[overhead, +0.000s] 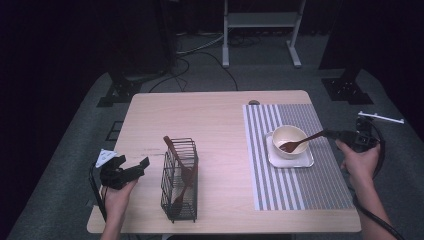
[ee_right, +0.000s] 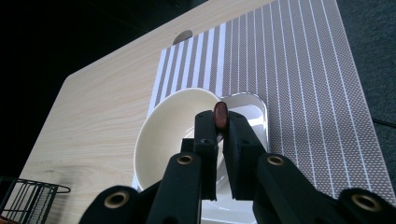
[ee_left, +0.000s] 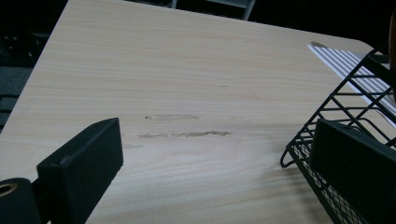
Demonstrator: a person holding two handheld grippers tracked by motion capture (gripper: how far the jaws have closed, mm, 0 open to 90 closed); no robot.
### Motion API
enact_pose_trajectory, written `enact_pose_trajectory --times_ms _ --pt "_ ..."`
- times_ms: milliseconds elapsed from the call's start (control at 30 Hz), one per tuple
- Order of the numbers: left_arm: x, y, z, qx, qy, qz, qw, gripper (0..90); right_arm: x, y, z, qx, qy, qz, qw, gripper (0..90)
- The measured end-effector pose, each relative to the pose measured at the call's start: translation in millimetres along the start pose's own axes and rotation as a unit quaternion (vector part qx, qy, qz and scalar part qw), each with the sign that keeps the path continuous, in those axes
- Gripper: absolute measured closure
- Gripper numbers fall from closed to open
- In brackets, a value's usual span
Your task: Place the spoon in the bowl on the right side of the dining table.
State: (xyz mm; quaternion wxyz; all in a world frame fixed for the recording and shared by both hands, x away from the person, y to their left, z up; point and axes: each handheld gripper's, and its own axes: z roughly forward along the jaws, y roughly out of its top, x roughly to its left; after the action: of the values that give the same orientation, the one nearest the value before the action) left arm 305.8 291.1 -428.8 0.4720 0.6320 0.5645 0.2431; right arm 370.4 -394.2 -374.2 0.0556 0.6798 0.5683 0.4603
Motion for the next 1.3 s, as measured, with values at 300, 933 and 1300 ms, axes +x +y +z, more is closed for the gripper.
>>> enact_pose_trajectory --times_ms 300,933,1300 --pt "-0.2 -0.3 0.8 0.003 0.001 0.001 1.0000 2.0 -7.8 -3.6 4.2 0.002 0.004 0.009 0.9999 82.8" --pt "-0.8 -0.9 3.0 0.007 0.002 -0.001 1.0000 2.0 -28.8 -14.7 12.0 0.027 0.013 0.036 0.9989 72.9" --pt "1.0 -0.9 0.2 0.003 0.006 -0.003 1.0000 2.0 -28.7 -23.5 18.2 0.040 0.024 0.032 0.9984 68.6"
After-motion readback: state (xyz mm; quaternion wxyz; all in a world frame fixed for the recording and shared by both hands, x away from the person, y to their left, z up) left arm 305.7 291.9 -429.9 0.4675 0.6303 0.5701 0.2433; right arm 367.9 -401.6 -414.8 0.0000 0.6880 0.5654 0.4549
